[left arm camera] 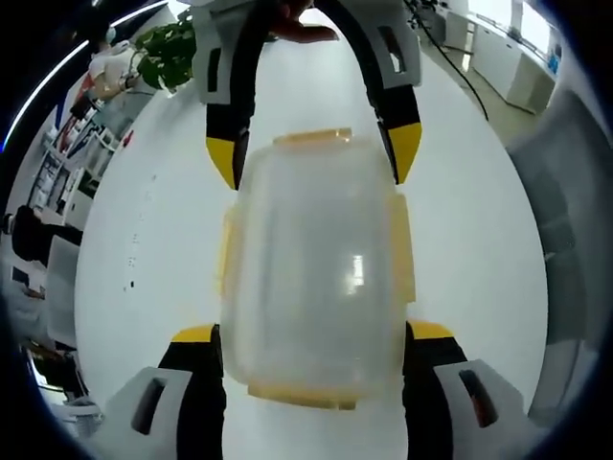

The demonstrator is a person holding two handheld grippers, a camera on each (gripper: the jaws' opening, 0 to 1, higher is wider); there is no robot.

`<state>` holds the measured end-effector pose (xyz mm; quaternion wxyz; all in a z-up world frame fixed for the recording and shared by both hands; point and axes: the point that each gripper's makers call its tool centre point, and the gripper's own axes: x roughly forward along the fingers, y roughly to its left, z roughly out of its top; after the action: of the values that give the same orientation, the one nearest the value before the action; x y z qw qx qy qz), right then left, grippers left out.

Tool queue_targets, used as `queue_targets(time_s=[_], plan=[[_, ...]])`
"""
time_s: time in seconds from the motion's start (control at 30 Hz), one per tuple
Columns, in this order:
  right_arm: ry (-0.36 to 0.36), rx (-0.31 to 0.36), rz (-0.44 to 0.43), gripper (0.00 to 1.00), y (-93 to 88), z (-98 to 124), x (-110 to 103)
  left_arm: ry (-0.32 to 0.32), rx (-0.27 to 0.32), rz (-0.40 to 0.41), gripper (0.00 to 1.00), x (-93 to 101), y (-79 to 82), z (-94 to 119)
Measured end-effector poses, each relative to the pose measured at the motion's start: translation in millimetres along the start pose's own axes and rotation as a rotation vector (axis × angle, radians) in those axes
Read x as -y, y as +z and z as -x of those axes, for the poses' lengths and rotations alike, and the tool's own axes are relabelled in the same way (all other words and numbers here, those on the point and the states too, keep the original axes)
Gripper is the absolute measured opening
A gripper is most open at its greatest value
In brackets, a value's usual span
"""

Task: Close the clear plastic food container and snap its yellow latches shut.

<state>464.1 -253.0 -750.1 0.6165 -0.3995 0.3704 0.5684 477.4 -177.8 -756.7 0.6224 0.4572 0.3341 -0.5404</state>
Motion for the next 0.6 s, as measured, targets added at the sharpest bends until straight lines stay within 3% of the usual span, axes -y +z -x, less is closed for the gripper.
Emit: queue_targets(time_s=[0.6], plan=[[0.013, -0.007, 0.022, 0.71, 51.5, -23, 0, 0.010, 0.001, 0.027, 0.74, -0.3, -52.4, 20]])
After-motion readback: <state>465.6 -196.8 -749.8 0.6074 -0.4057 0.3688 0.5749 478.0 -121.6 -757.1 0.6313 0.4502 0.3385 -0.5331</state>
